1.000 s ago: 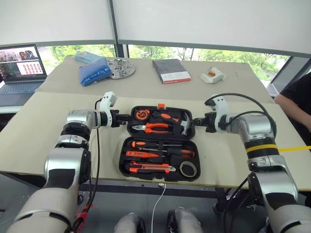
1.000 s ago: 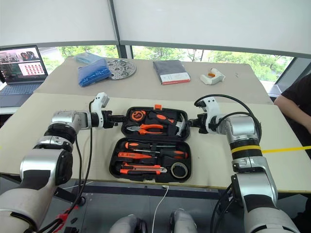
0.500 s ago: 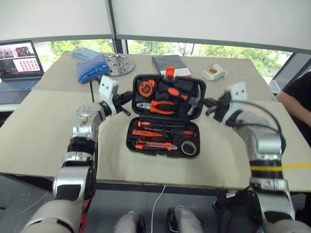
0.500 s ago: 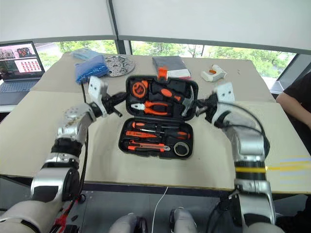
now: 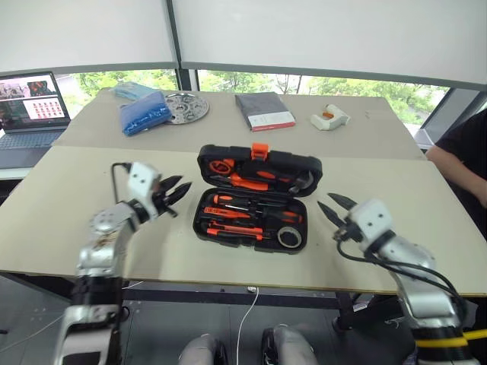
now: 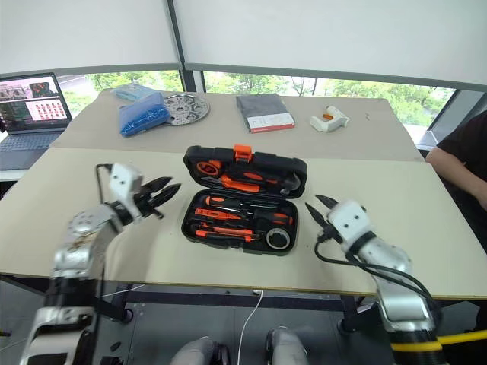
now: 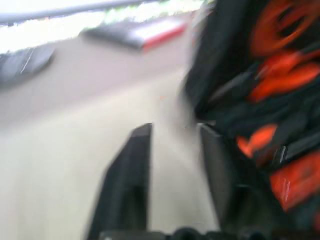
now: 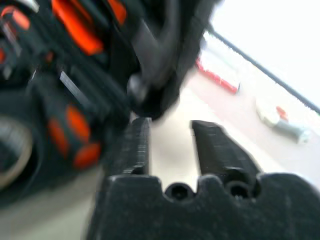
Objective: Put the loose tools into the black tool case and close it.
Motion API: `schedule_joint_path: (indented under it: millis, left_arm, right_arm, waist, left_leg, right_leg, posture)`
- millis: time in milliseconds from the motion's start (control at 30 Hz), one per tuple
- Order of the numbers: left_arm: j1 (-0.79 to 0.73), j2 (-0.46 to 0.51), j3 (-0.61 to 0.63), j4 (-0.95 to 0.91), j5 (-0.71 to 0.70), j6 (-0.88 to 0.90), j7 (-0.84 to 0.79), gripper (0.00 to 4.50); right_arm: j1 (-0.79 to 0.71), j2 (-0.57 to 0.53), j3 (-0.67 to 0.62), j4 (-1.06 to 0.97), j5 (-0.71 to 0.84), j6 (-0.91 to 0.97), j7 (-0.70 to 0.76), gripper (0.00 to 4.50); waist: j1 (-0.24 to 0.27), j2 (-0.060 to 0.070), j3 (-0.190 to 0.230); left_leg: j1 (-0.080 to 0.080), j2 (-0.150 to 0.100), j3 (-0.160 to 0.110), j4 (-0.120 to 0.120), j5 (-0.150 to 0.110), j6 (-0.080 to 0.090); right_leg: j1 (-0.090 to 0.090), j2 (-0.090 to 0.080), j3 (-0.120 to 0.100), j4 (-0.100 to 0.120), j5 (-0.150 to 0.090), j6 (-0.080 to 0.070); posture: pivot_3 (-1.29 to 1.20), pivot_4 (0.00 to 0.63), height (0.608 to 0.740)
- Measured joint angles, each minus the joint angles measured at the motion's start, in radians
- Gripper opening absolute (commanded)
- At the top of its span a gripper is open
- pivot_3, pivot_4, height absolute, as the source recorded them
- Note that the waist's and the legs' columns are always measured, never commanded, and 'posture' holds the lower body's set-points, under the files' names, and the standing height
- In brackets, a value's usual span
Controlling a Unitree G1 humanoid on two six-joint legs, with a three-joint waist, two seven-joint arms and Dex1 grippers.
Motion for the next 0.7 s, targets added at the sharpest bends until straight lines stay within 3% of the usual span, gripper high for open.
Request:
schedule_joint_path:
  millis: [167,200,233,300,400,433,500,700]
  left_arm:
    - [-0.027,0.206,0.036,0.013,-0.100,0.162,-0.169,2.93]
    - [-0.080,0.210,0.012,0.087,-0.075,0.130,-0.189,2.99]
    - [-0.147,0.208,-0.022,0.172,-0.041,0.088,-0.203,2.71]
    - [-0.313,0.161,-0.111,0.372,0.057,-0.045,-0.228,2.32]
    - [-0.493,0.057,-0.223,0.590,0.170,-0.224,-0.244,1.01]
    - [-0.551,0.015,-0.256,0.686,0.209,-0.294,-0.245,0.54]
    - [-0.623,-0.046,-0.297,0.801,0.257,-0.371,-0.240,0.07]
    - [-0.772,-0.189,-0.364,1.104,0.397,-0.579,-0.150,0.07]
  right_arm:
    - [0.207,-0.161,-0.108,-0.184,0.227,0.199,0.206,2.85]
    - [0.240,-0.180,-0.107,-0.201,0.252,0.220,0.244,2.59]
    - [0.262,-0.203,-0.095,-0.218,0.272,0.239,0.280,2.32]
    - [0.287,-0.242,-0.063,-0.250,0.289,0.253,0.352,1.72]
    - [0.241,-0.256,0.007,-0.264,0.287,0.262,0.386,0.63]
    - [0.213,-0.256,0.033,-0.263,0.286,0.270,0.389,0.22]
    - [0.175,-0.256,0.073,-0.260,0.281,0.280,0.392,0.00]
    - [0.089,-0.248,0.208,-0.241,0.216,0.280,0.397,0.00]
  waist:
    - [0.025,0.000,-0.001]
    - [0.033,0.000,-0.001]
    - [0.040,0.000,-0.001]
    - [0.055,-0.001,-0.001]
    - [0.058,-0.002,-0.002]
    - [0.055,-0.002,-0.002]
    - [0.048,-0.003,-0.001]
    - [0.028,-0.004,0.000]
  left_leg:
    - [0.001,0.000,-0.003,0.000,-0.005,-0.005]
    - [0.001,-0.001,-0.003,0.000,-0.005,-0.004]
    - [-0.001,-0.001,-0.003,0.001,-0.006,-0.002]
    - [-0.002,-0.002,-0.004,0.002,-0.006,-0.002]
    - [-0.007,-0.003,-0.004,0.005,-0.007,0.003]
    - [-0.008,-0.003,-0.004,0.006,-0.005,0.011]
    - [-0.011,-0.003,-0.003,0.009,-0.006,0.013]
    - [-0.016,-0.006,-0.003,0.009,-0.007,0.015]
  right_leg:
    - [0.002,0.000,-0.003,-0.002,0.000,0.000]
    - [0.003,0.000,-0.003,-0.003,0.000,0.000]
    - [0.002,0.001,-0.004,-0.003,0.000,0.000]
    - [0.003,0.001,-0.003,-0.005,0.001,0.002]
    - [0.002,0.001,-0.003,-0.007,0.003,0.004]
    - [0.002,0.001,-0.003,-0.008,0.003,0.004]
    - [-0.001,0.002,-0.002,-0.009,0.003,0.004]
    - [-0.002,0.006,-0.005,-0.013,0.003,0.004]
  posture:
    - [0.00,0.150,0.718]
    - [0.00,0.150,0.718]
    - [0.00,0.150,0.718]
    - [0.00,0.150,0.718]
    - [0.00,0.150,0.718]
    - [0.00,0.150,0.718]
    - [0.00,0.150,0.718]
    - [0.00,0.150,0.718]
